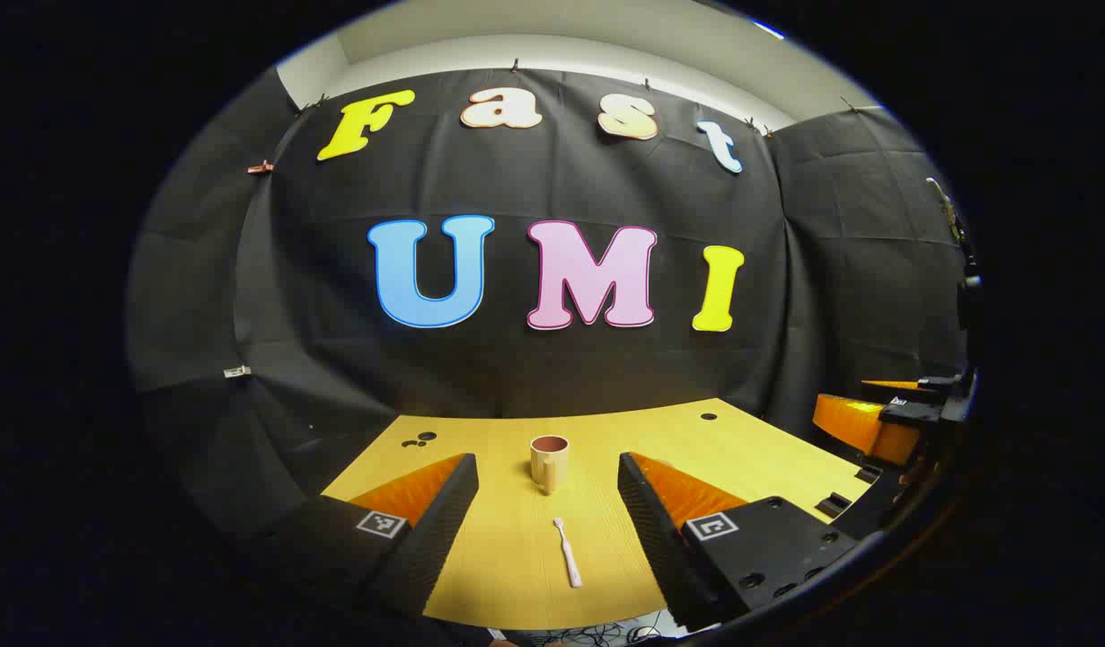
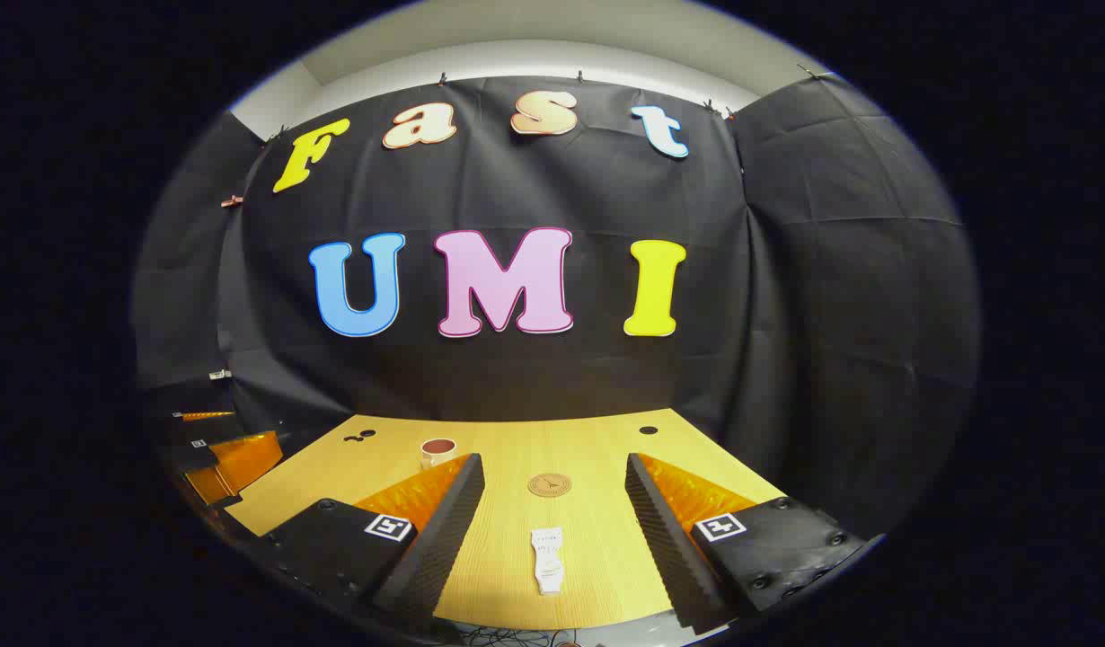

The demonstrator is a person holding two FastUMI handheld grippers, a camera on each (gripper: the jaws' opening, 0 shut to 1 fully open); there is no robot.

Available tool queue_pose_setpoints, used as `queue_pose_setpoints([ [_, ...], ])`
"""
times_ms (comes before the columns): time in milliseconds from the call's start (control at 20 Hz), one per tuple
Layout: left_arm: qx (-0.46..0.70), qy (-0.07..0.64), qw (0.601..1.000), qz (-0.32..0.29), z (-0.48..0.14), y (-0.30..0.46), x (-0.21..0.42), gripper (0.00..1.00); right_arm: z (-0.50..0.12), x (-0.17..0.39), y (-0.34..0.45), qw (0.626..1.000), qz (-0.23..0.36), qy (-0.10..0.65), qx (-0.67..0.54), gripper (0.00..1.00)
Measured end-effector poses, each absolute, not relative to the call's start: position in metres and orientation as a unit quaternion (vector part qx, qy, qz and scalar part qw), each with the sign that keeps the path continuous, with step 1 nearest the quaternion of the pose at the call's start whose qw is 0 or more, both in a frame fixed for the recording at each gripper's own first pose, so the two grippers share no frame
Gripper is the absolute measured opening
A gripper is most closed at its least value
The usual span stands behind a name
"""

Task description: Put the toothbrush and toothpaste on the desktop into the cup, then pick up the cup and place it on the coaster on the desktop.

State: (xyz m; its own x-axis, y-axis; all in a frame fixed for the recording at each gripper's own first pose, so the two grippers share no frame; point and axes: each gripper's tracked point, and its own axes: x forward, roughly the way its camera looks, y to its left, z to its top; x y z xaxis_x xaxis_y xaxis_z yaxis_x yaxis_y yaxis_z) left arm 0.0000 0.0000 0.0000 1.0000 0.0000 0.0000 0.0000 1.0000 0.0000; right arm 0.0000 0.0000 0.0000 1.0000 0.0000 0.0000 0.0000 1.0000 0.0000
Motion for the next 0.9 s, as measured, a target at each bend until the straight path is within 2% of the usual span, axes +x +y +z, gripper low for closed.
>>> queue_pose_setpoints([
  [900,-0.009,0.030,0.998,0.052,-0.019,0.017,0.046,0.98,-0.027,0.081,-0.002,0.998,0.029,0.058,-0.001,0.97],
])
